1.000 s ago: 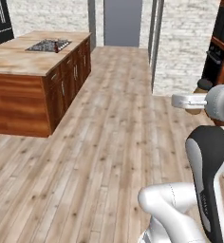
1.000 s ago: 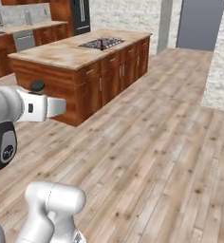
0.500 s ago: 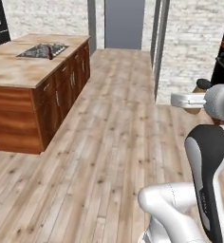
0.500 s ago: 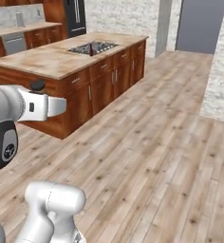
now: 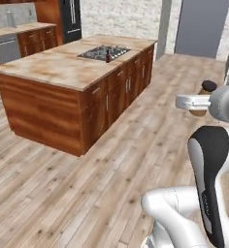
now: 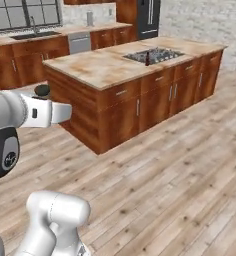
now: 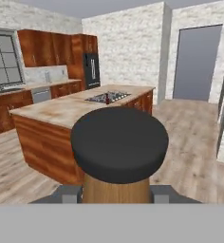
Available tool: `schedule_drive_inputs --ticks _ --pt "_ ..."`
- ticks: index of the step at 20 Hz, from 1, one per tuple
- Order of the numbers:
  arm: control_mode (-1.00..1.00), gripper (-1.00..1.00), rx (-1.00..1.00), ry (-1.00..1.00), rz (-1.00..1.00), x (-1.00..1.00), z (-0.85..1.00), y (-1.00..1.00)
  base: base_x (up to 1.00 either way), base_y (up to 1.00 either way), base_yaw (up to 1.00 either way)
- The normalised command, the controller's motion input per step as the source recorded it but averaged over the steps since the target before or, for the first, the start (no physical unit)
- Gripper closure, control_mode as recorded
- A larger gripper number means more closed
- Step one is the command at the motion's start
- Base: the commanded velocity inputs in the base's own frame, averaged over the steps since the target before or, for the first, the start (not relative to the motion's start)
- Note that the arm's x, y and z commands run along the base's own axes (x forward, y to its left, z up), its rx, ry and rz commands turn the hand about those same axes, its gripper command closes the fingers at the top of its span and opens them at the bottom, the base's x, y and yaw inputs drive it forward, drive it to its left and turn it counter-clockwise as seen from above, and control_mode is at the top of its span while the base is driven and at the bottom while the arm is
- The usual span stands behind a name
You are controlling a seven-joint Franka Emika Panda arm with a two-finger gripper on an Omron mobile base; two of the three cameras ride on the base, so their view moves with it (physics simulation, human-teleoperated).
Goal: Take 2 condiments from the cabinet and move them on the counter near the stove.Make sure the condiments are lined up with each other, next to each other.
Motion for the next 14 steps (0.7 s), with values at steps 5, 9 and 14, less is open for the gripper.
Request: schedule_drive_inputs --ticks 5,9,14 --pt "1.0 1.0 0.0 0.0 0.0 0.0 0.0 0.0 -0.07 -0.01 1.0" --pt "1.0 1.0 0.0 0.0 0.0 0.0 0.0 0.0 0.0 -0.06 1.0" --pt "1.0 1.0 0.0 0.0 0.0 0.0 0.0 0.0 0.0 -0.25 0.93"
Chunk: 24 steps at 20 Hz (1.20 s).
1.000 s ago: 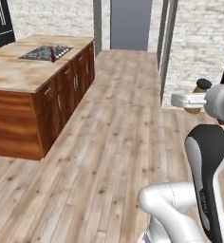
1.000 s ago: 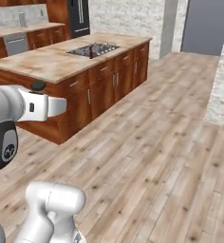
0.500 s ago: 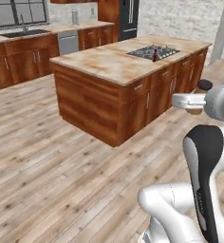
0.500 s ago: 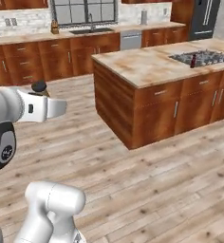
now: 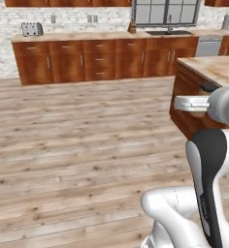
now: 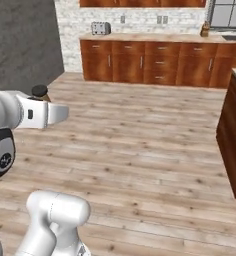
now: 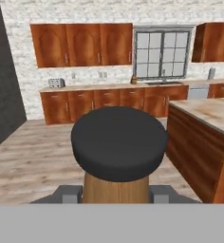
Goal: Take 2 condiments from the cabinet and move them on the counter near the stove.Make sure the condiments are lined up with each other, next to each other.
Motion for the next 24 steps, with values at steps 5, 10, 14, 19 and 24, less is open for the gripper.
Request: schedule_drive_inputs --ticks 5,10,14,19,24 --pt "1.0 1.0 0.0 0.0 0.0 0.0 0.0 0.0 -0.01 -1.0 0.3" --pt "1.0 1.0 0.0 0.0 0.0 0.0 0.0 0.0 -0.07 -1.0 0.1" --pt "1.0 1.0 0.0 0.0 0.0 0.0 0.0 0.0 -0.01 -1.0 0.05" --pt "1.0 1.0 0.0 0.0 0.0 0.0 0.0 0.0 0.07 -1.0 0.0" --pt "1.0 1.0 0.0 0.0 0.0 0.0 0.0 0.0 0.02 -1.0 0.0"
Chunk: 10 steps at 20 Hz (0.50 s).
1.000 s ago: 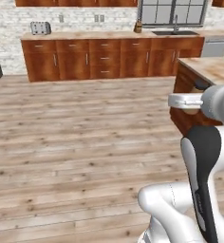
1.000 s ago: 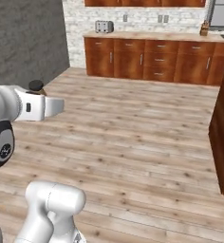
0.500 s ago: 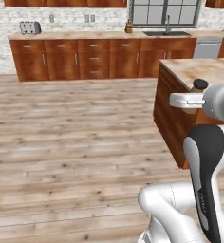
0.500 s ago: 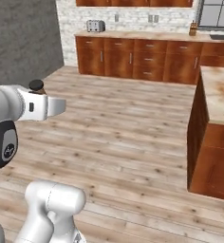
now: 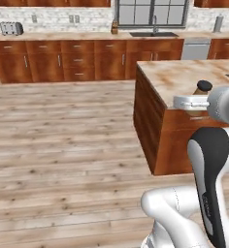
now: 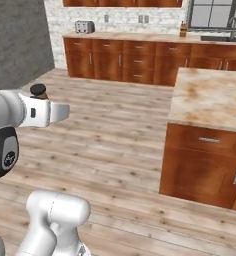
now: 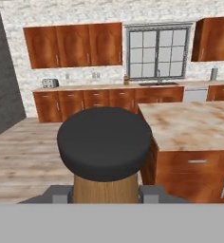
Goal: Take 2 condiments from the cabinet and move them on the counter near the stove.Make sure the condiments are lined up with each other, next to each other.
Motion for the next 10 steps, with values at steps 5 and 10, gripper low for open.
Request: schedule_drive_inputs --ticks 5,10 --pt "1.0 1.0 0.0 0.0 0.0 0.0 0.0 0.0 0.19 -1.0 -0.01" --pt "1.0 1.0 0.0 0.0 0.0 0.0 0.0 0.0 0.44 -1.0 -0.05"
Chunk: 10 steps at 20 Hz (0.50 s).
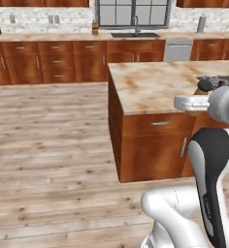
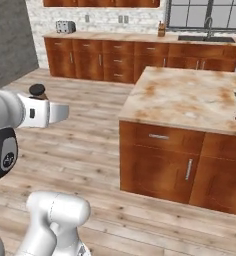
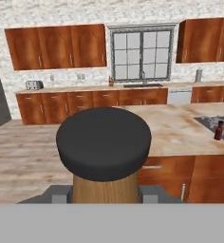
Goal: Take 2 condiments from the cabinet and move them on the counter near the stove.Make sure the condiments are lined up with each other, next to each other.
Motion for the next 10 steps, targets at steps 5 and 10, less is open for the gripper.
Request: schedule_drive_inputs --ticks 5,10 --pt "1.0 1.0 0.0 0.0 0.0 0.0 0.0 0.0 0.91 -1.0 0.0" --pt "1.0 1.0 0.0 0.0 0.0 0.0 0.0 0.0 0.7 -1.0 -0.01"
